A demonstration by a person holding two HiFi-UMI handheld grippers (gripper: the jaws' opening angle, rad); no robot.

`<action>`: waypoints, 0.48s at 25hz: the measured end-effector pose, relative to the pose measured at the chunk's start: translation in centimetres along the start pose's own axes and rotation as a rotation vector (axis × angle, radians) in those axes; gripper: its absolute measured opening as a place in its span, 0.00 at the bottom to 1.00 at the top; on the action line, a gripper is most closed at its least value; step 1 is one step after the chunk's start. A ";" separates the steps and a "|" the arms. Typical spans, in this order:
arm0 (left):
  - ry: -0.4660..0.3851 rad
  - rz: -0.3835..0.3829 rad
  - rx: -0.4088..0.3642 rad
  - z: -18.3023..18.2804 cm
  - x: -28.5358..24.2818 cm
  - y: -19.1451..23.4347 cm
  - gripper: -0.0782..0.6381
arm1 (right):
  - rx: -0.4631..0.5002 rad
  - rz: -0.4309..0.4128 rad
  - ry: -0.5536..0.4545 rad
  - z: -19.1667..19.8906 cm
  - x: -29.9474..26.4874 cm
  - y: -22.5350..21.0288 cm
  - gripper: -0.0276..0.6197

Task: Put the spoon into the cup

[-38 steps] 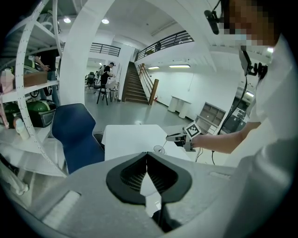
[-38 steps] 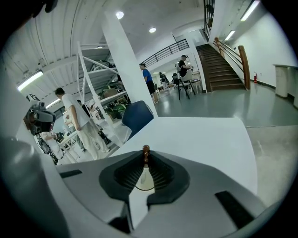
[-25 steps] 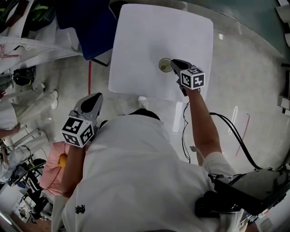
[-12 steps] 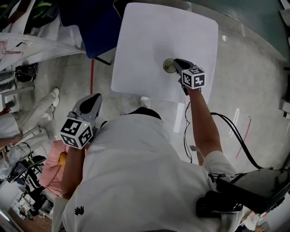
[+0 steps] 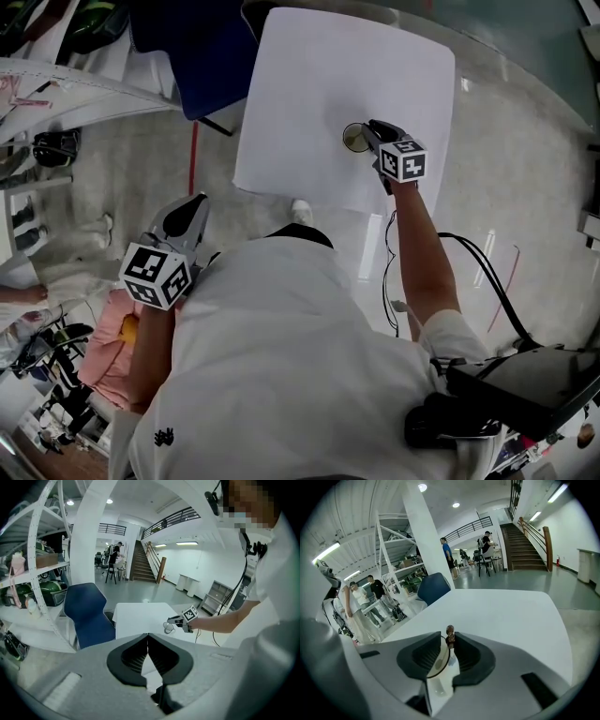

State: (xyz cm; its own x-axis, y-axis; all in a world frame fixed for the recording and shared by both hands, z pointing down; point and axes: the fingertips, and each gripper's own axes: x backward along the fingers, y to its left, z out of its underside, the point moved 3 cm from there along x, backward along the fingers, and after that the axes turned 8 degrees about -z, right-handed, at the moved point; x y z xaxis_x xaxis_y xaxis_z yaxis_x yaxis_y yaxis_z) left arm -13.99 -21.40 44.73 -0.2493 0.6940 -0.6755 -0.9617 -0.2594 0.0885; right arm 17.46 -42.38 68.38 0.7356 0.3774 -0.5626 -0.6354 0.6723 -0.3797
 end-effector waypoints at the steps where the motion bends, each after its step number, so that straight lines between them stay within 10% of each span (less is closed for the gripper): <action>1: 0.001 0.000 0.000 0.1 0.2 0.0 0.13 | -0.002 0.002 0.000 0.1 0.0 0.0 0.20; 12: -0.026 0.007 0.007 1.4 1.8 0.6 0.13 | -0.048 0.069 -0.025 0.1 1.5 0.0 0.39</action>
State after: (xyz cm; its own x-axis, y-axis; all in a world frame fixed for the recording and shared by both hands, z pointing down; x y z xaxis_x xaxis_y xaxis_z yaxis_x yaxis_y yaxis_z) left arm -15.17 -19.33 44.57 -0.2590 0.7092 -0.6557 -0.9606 -0.2599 0.0982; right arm 18.60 -41.75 67.65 0.6946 0.4381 -0.5705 -0.6951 0.6132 -0.3753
